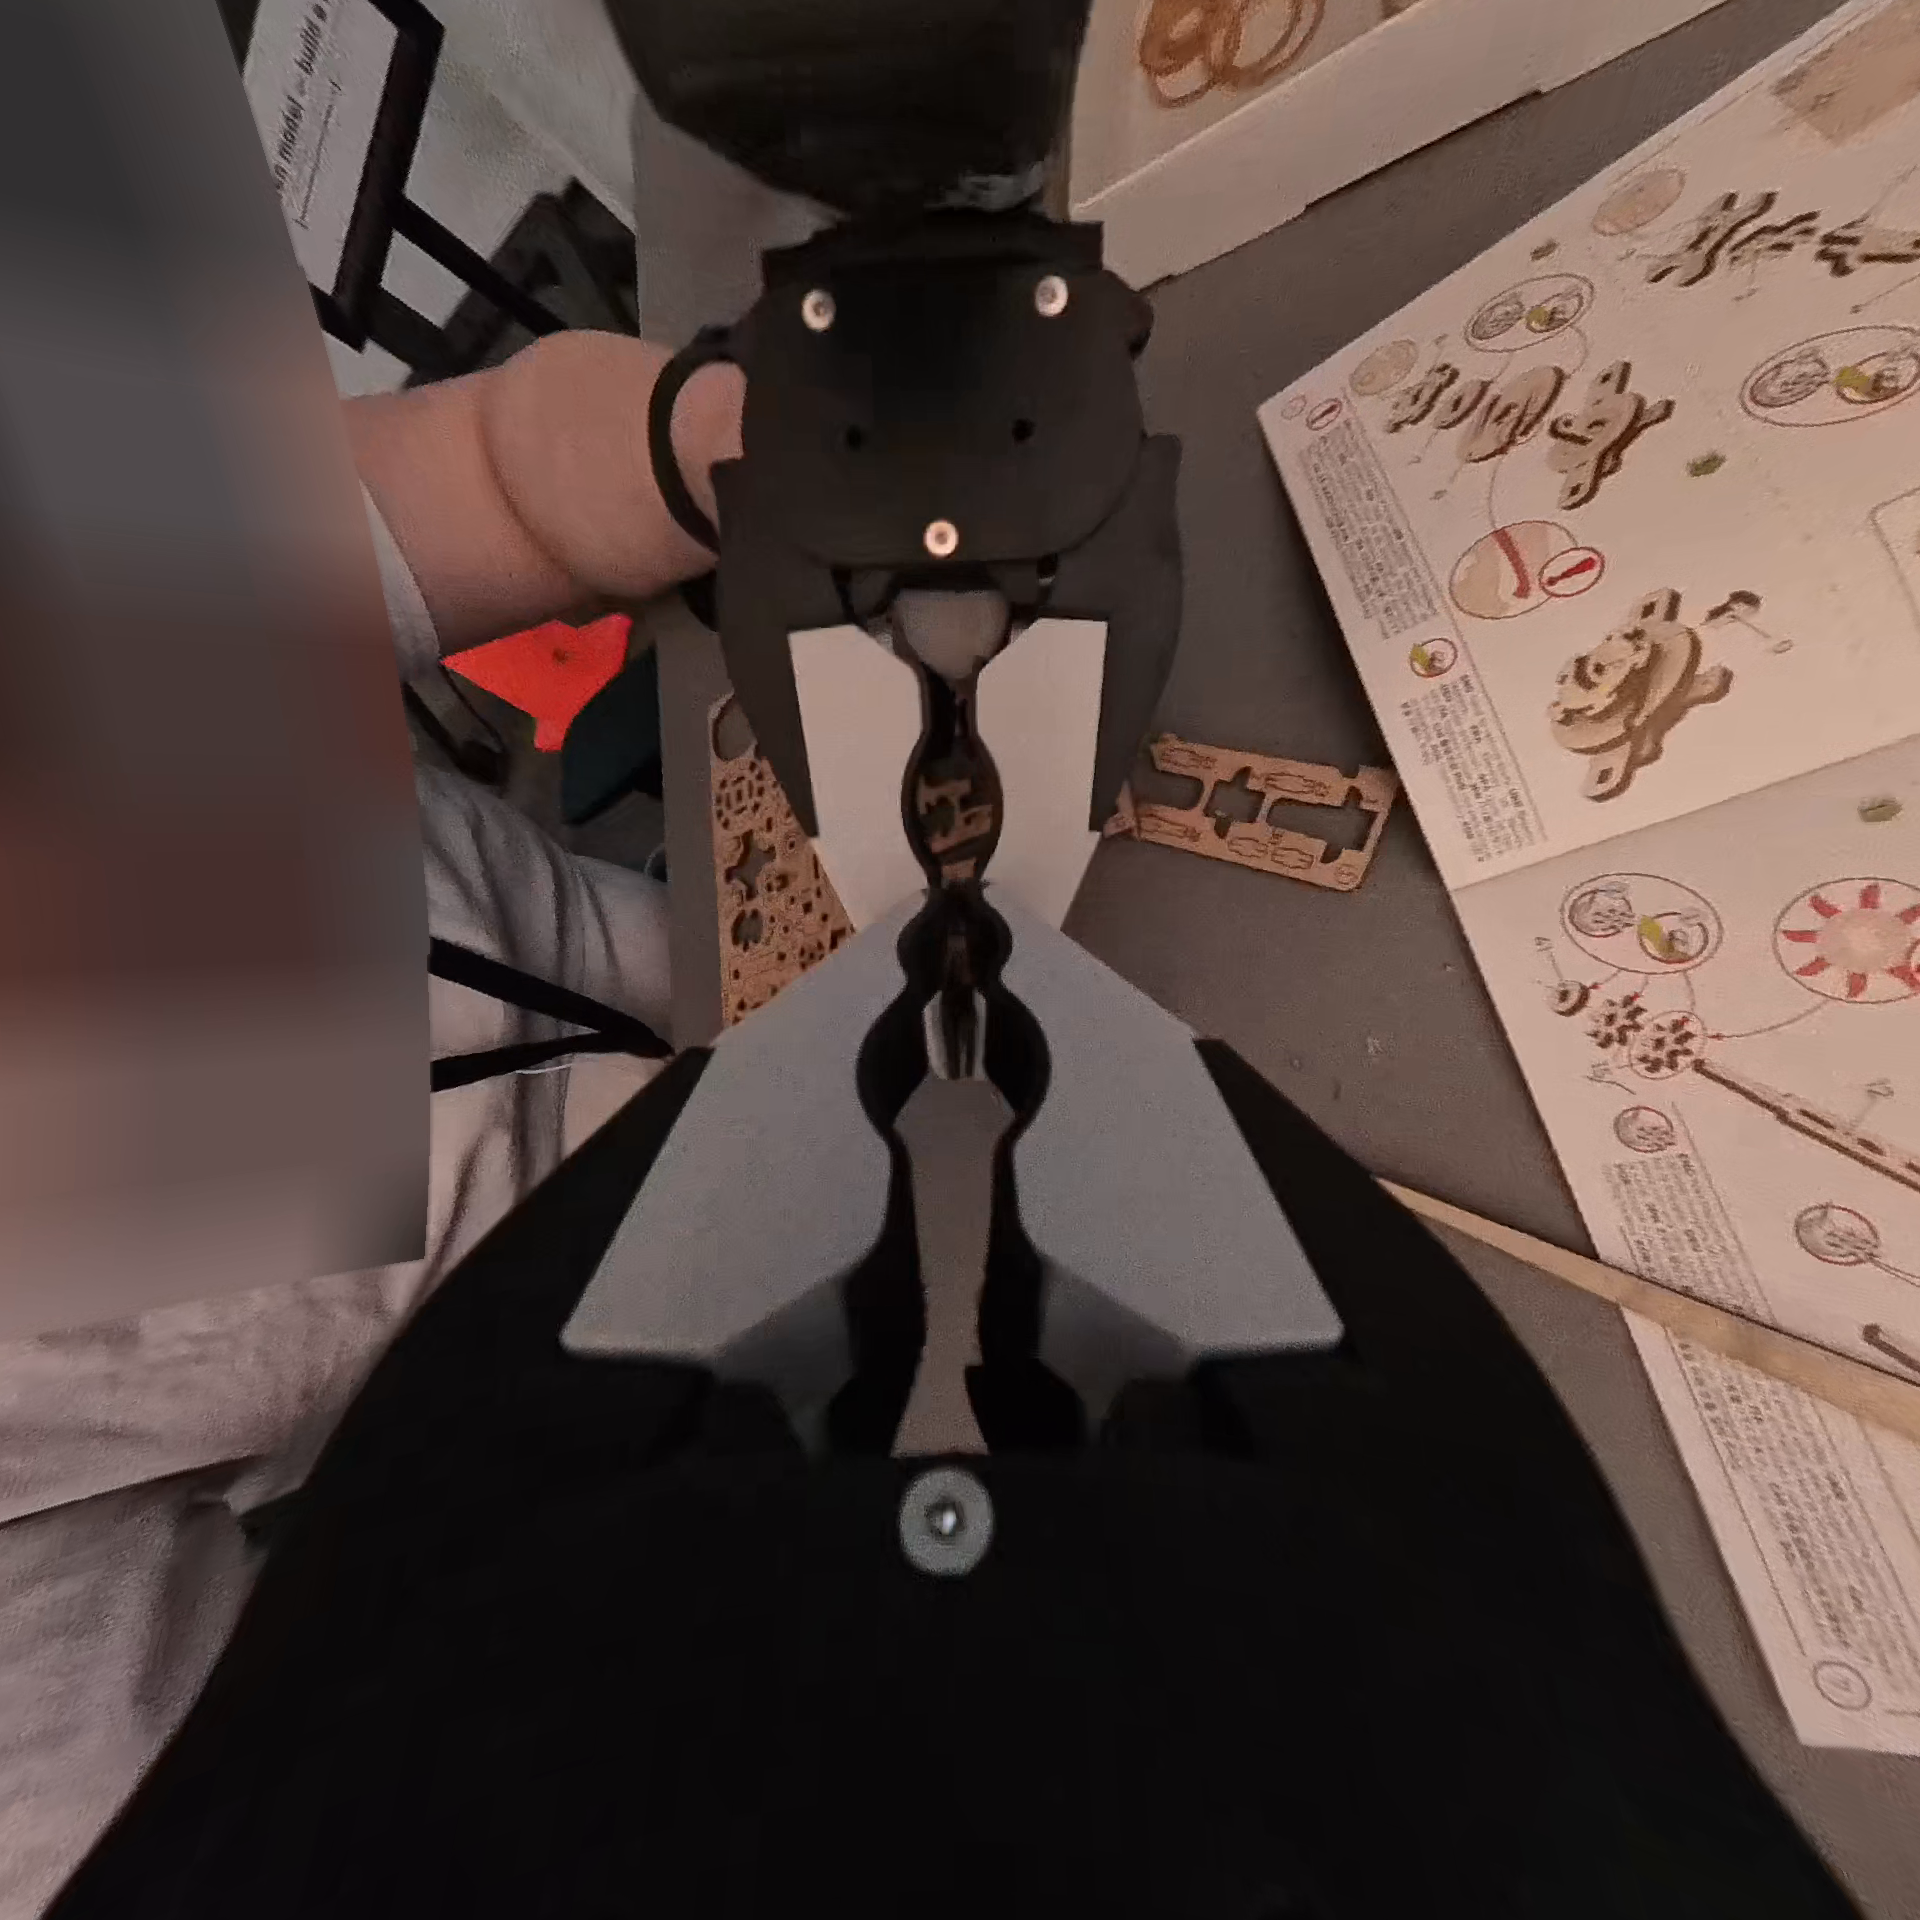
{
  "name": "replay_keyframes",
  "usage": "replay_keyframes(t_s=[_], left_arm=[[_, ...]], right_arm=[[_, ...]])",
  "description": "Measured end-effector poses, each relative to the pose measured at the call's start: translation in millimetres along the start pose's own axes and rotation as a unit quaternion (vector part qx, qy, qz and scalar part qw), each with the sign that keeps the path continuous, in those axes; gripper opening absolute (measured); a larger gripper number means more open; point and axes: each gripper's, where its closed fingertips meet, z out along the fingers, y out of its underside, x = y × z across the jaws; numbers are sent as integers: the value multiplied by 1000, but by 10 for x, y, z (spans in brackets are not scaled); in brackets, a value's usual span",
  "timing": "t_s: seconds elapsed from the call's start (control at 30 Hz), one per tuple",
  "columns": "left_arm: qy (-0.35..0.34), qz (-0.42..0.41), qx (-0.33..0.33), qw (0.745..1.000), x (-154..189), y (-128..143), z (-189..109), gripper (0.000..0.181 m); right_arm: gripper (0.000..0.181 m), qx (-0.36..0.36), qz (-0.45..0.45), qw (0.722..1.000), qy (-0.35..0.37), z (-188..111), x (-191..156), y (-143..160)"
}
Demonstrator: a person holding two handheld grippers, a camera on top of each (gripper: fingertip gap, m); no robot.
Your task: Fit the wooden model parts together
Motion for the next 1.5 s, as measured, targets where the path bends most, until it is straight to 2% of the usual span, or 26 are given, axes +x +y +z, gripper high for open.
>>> replay_keyframes(t_s=[0.17,0.37,0.57,0.8,0.9,1.03,1.1,1.13,1.33,1.43,1.5], left_arm=[[63,-66,19,996,92,-36,-15,0],[40,-50,19,998,30,-35,-25,0],[-37,49,-10,998,-83,15,11,0],[-143,183,-82,969,-262,174,85,1],[-147,197,-84,966,-248,184,90,3],[-148,201,-65,966,-232,114,34,17],[-151,210,-64,964,-236,106,8,11],[-148,215,-63,963,-226,110,6,0],[-142,216,-63,964,-221,127,2,0],[-142,215,-63,964,-229,125,-8,0],[-140,212,-63,965,-231,124,-8,0]], right_arm=[[1,41,46,997,-36,0,9,-12],[3,77,59,994,-59,-2,7,-11],[3,115,-54,992,-1,10,-1,27],[3,135,-211,965,83,67,-2,217],[3,146,-237,957,82,95,-44,245],[3,152,-249,952,88,84,-39,246],[3,158,-256,948,100,73,-13,226],[3,161,-256,947,111,61,14,208],[3,170,-245,949,103,73,-1,190],[3,193,-270,934,131,-38,-40,114],[7,159,-266,938,156,0,37,185]])
